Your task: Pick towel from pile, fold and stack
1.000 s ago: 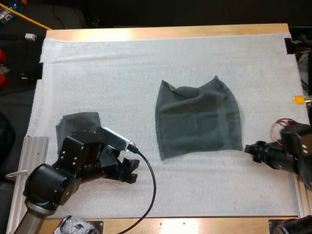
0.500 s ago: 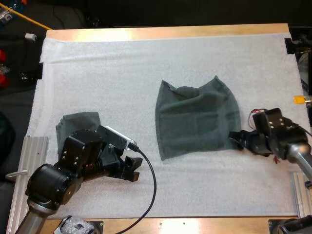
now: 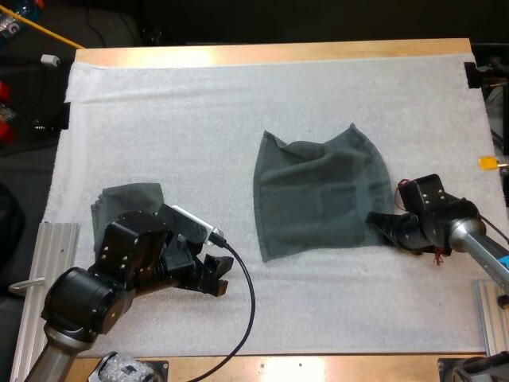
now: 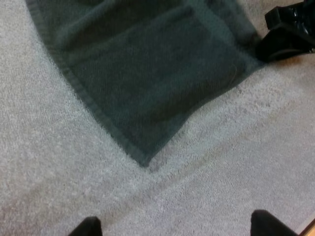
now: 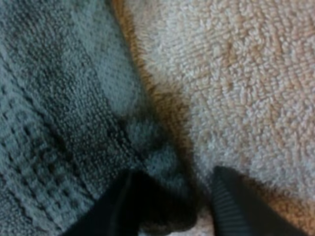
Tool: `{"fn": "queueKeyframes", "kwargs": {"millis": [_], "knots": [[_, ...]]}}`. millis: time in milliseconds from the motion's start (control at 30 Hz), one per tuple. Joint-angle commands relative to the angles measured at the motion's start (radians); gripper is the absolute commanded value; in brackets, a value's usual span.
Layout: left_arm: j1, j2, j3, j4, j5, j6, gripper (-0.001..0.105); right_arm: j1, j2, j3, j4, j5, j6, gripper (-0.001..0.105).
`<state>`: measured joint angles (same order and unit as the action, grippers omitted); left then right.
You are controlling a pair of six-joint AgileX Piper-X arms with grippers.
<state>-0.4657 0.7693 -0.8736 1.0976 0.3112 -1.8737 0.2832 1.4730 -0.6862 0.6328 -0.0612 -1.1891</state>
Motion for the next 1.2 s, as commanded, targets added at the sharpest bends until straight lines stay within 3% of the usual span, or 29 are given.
{"fn": "queueKeyframes", "kwargs": {"millis": [0,167,367,467,633,767,867,1033,1167], "knots": [[-0.005,-0.002,0.000,-0.003,0.007,-0.010,0.059,-0.001,0.006,0.000,-0.005,-0.003,0.005,0.023],[-0.005,-0.002,0.000,-0.003,0.007,-0.010,0.059,-0.001,0.009,0.000,-0.005,-0.007,0.003,0.000],[-0.005,-0.002,0.000,-0.003,0.007,-0.002,0.059,0.002,-0.009,0.000,0.031,-0.054,-0.004,0.000],[-0.005,0.001,0.000,-0.003,0.025,0.072,0.059,0.001,-0.053,0.000,0.080,-0.048,-0.026,0.000],[-0.008,0.062,0.000,-0.003,0.145,0.181,0.059,0.001,-0.154,0.000,0.155,-0.048,-0.065,0.000],[-0.056,0.137,0.000,-0.013,0.148,0.226,0.059,0.001,-0.212,0.000,0.209,-0.048,-0.067,0.000],[-0.144,0.210,0.000,-0.050,0.107,0.227,0.059,0.001,-0.245,0.000,0.250,-0.048,-0.071,0.000],[-0.318,0.348,0.000,-0.178,-0.038,0.227,0.059,0.001,-0.267,0.000,0.272,-0.048,-0.071,0.000],[-0.383,0.442,0.000,-0.240,-0.165,0.219,0.059,0.001,-0.267,0.000,0.272,-0.048,-0.071,0.000]]}}
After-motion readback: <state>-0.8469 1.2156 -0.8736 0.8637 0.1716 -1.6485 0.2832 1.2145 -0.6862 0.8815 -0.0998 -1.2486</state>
